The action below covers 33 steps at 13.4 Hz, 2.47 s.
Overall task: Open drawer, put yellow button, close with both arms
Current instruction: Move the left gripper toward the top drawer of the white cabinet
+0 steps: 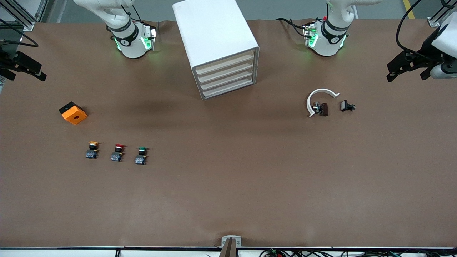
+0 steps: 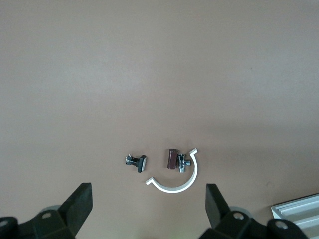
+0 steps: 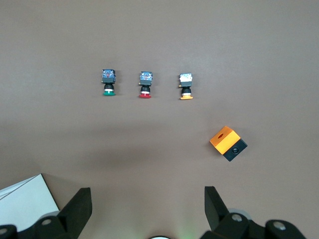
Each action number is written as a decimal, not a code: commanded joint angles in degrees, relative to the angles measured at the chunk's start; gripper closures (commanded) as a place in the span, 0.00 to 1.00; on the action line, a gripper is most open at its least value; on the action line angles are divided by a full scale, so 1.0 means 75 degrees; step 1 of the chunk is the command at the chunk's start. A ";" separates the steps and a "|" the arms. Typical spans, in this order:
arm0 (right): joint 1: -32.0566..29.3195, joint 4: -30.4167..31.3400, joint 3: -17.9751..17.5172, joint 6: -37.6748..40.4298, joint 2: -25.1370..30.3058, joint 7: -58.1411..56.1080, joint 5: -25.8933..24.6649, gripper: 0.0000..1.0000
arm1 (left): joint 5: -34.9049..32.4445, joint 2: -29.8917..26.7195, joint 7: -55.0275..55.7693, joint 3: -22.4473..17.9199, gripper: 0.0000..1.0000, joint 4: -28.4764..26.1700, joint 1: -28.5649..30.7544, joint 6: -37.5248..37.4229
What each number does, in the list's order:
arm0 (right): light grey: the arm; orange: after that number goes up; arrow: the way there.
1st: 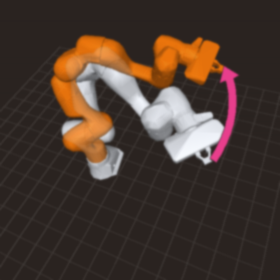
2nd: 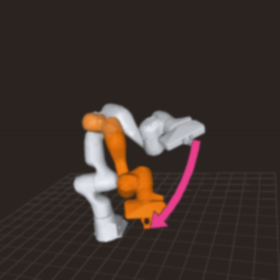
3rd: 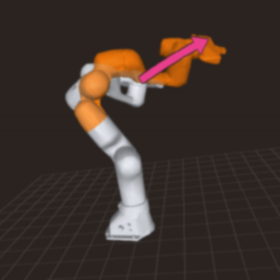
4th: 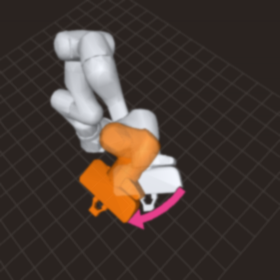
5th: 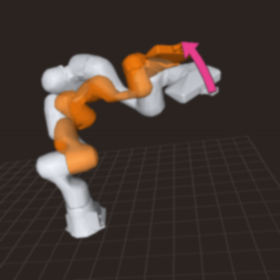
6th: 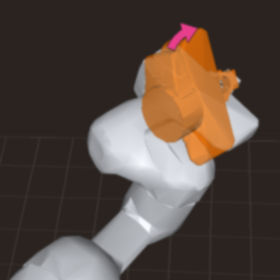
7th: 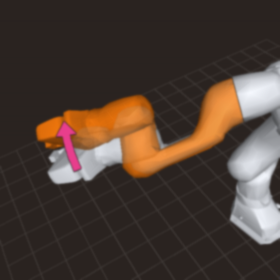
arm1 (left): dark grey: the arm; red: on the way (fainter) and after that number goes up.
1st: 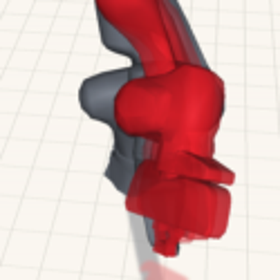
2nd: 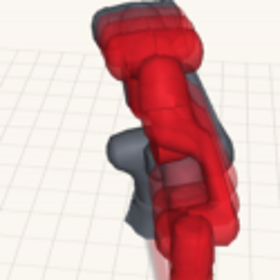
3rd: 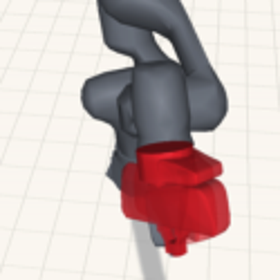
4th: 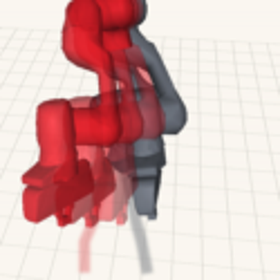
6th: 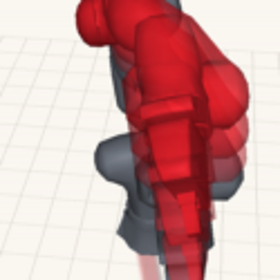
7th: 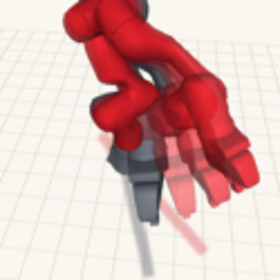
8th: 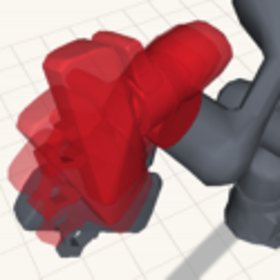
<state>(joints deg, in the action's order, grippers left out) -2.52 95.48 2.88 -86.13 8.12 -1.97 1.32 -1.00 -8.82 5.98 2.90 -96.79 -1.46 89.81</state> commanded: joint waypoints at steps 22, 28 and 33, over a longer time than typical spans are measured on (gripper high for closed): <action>-0.0120 0.0124 -0.0021 -0.0480 0.0171 -0.0264 0.0000 0.00 | 0.0332 0.3917 0.6344 0.2519 0.00 -0.0080 -0.0378 0.1677; -0.0109 0.0124 -0.0021 -0.0516 0.0171 -0.0288 -0.0023 0.00 | 0.0635 0.4830 1.2446 0.2567 0.00 0.0529 -0.1713 0.1607; -0.0097 0.0124 -0.0033 -0.0528 0.0171 -0.0288 -0.0024 0.00 | 0.2167 0.5335 1.5690 0.2567 0.00 0.0670 -0.2148 0.1596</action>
<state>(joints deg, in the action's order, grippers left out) -2.54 95.61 3.12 -89.68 8.28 -3.28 1.30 10.30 29.72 118.95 22.16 -93.45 -17.44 102.67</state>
